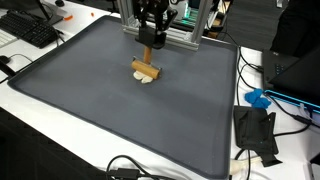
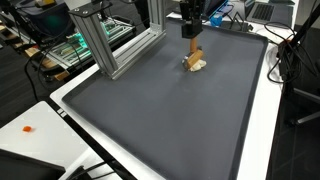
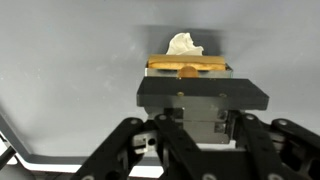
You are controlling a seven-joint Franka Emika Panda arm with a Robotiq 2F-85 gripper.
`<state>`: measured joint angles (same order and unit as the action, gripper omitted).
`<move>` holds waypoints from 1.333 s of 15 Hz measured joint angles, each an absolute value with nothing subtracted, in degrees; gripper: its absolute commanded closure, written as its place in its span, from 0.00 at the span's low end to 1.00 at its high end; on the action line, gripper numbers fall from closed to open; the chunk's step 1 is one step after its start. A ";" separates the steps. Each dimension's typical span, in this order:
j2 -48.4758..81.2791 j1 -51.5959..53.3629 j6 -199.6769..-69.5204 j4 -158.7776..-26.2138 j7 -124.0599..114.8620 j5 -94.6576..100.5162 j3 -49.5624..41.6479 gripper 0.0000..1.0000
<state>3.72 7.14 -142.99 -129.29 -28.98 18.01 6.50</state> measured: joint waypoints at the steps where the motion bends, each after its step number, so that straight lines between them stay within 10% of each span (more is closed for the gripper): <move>1: 3.78 7.14 -143.37 -129.37 -28.54 18.07 6.50 0.77; 20: 4.04 7.11 -155.76 -133.38 -24.73 18.22 5.28 0.77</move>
